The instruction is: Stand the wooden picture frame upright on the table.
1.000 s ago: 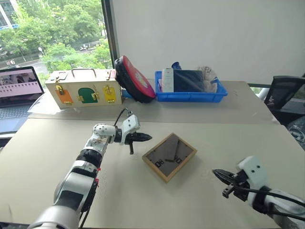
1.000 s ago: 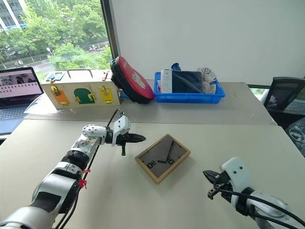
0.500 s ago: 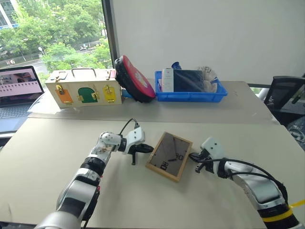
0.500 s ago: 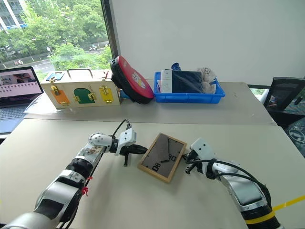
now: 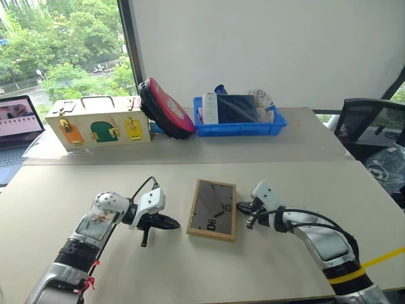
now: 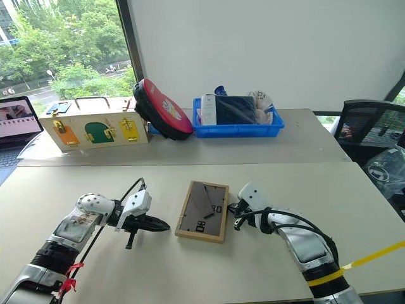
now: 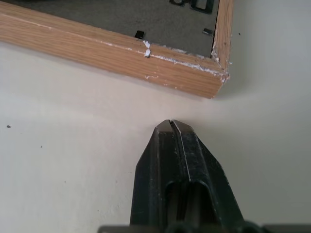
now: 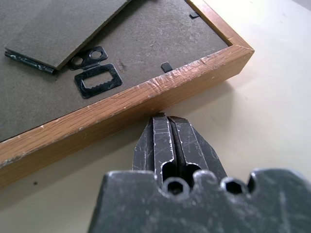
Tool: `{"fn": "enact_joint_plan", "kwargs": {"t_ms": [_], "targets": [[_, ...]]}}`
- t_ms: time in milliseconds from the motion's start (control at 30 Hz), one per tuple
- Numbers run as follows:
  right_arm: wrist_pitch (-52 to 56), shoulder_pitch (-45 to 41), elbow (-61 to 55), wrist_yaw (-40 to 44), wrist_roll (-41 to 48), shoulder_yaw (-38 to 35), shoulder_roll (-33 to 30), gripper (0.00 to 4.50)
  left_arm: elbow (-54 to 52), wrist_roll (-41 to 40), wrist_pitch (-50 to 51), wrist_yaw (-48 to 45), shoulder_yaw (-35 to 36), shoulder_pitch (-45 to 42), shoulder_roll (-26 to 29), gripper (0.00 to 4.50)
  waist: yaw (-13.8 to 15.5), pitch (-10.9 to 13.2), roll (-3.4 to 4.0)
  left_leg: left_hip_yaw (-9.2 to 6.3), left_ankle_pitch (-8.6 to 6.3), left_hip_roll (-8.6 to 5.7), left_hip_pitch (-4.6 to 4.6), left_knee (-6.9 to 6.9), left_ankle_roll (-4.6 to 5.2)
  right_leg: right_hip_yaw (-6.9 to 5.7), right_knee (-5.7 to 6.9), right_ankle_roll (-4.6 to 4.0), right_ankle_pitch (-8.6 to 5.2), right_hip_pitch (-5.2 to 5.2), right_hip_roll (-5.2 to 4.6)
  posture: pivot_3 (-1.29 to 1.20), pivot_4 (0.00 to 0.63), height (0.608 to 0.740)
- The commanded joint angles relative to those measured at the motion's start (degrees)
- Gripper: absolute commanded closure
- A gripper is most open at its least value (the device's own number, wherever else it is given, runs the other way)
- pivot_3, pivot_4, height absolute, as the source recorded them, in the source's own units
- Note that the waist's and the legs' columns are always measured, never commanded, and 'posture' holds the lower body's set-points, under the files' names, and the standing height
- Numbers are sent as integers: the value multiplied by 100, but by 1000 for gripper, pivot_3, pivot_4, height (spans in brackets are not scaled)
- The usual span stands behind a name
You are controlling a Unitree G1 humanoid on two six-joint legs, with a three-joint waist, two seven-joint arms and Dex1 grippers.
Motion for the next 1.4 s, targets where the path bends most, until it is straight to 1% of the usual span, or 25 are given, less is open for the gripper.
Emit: {"fn": "enact_joint_plan", "kwargs": {"t_ms": [33, 200, 367, 500, 633, 733, 833, 933, 1100, 1233, 1400], "targets": [[-224, -209, 409, 196, -213, 519, 356, 4443, -276, -51, 280, 34, -230, 144, -23, 4500, -11, -1, -1, 0, 0, 1, 1, 0, 0, 0, 1, 0, 0, 0, 1, 0, 150, 710], [-510, -533, 887, 320, -430, 618, 634, 4443, -473, -121, 453, -18, -299, 222, 47, 4500, -39, -3, -2, -1, 1, 1, 3, 2, -1, 0, 6, -1, 0, 0, 2, 0, 150, 710], [-571, -557, 1014, 450, -544, 564, 656, 4443, -283, 92, 195, 138, -300, 216, 141, 4500, -49, -4, -1, -2, 0, 1, 3, -1, 0, 0, 6, -5, 0, -1, 2, 0, 150, 710], [-382, -307, 767, 552, -603, 509, 396, 4443, -28, 194, 70, 328, -215, 133, 211, 4500, -35, -6, 0, -2, 0, 1, 3, -3, 0, -1, 6, -7, -1, -2, 2, 0, 150, 710], [-3, 49, 273, 641, -563, 417, -10, 4443, 273, 372, -60, 645, -165, 21, 289, 4500, 66, -17, 2, -2, 0, 1, 3, -4, -1, -4, 5, -9, -3, -2, 1, 0, 150, 710], [362, 381, -437, 936, -366, 416, -388, 4443, 812, 354, -101, 1201, 56, -277, 125, 4500, 165, -42, 3, -1, 0, 0, 3, -3, -1, -6, 5, -3, -9, -2, 0, 0, 150, 710], [730, 555, -957, 1058, -184, 472, -553, 4443, 1160, 226, -189, 1373, 143, -533, -16, 4500, 212, -71, -5, -2, 0, 1, 3, -1, -1, -7, 5, 19, -25, -2, 0, 0, 150, 710], [962, 593, -1166, 1029, -94, 545, -516, 4443, 1184, 149, -157, 1450, 96, -661, -252, 4500, 226, -74, -6, -1, 0, 1, 3, -1, -2, -7, 5, 19, -26, -3, 0, 0, 150, 710], [1062, 535, -1173, 909, -155, 635, -354, 4443, 1046, 158, -129, 1455, -104, -648, -592, 4500, 251, -83, -15, -2, 0, 1, 2, -4, -2, -8, 5, 15, -25, -3, 0, 0, 150, 710], [1121, 564, -1230, 922, -145, 588, -346, 4443, 913, 211, -119, 1469, -131, -601, -646, 4500, 249, -84, -15, -2, 0, 1, 2, -4, -2, -8, 4, 14, -25, -3, 1, 0, 150, 710], [1334, 596, -1428, 942, -17, 487, -385, 4443, 1343, 389, -433, 1430, -144, -755, -610, 4500, 265, -84, -14, -1, 0, 0, 2, -5, -2, -8, 4, 14, -25, -4, 0, 0, 150, 710]]}}
